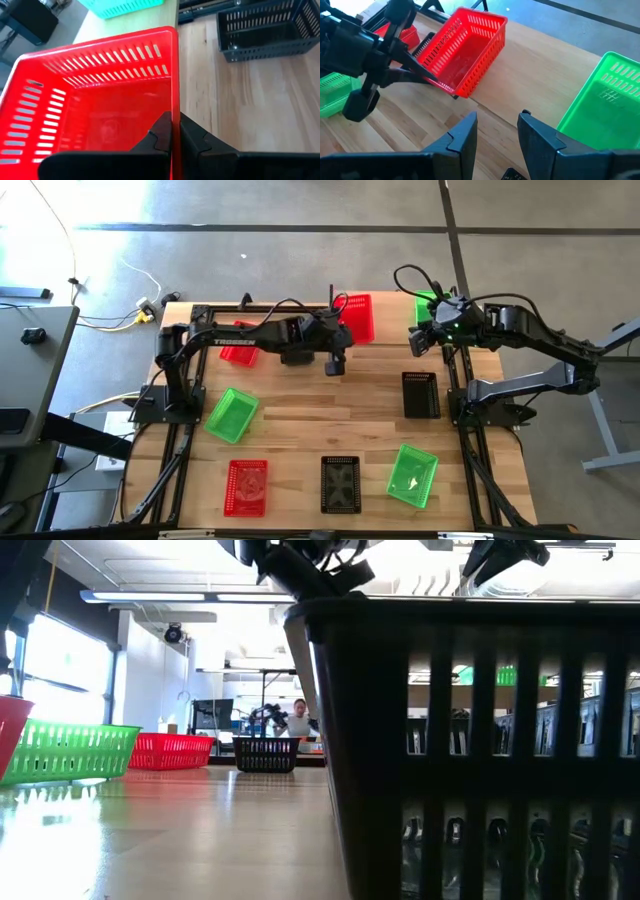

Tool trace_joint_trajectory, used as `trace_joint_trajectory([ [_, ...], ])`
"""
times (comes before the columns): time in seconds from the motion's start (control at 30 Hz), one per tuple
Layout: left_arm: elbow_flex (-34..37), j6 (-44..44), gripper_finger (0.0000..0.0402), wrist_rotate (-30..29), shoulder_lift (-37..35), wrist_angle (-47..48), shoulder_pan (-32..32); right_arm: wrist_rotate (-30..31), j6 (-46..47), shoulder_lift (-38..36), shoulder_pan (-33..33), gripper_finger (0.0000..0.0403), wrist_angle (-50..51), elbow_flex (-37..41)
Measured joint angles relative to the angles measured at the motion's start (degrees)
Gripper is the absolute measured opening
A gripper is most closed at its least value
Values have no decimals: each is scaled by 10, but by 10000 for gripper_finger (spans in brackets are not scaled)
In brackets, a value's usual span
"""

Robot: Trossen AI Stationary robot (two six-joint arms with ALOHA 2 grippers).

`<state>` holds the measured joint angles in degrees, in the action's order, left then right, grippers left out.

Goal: Stack baskets on shelf by color
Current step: Put the middle red bin on the shelf

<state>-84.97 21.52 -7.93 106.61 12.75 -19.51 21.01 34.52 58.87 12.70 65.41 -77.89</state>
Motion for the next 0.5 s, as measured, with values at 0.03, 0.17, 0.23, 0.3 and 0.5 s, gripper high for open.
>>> trace_joint_trajectory([
  [0.03,0,1,0,0,0,-1,0,0,0,0,0,126,0,0],
  [0.17,0,2,0,-5,0,-8,-3,-1,0,0,0,126,1,0],
  [0.23,0,11,0,-5,0,-9,-7,-1,0,0,0,126,1,0],
  [0.3,0,20,0,-5,0,-5,-13,-1,0,0,0,126,1,0],
  [0.5,0,27,0,2,0,-5,-26,-1,0,0,0,126,1,0],
])
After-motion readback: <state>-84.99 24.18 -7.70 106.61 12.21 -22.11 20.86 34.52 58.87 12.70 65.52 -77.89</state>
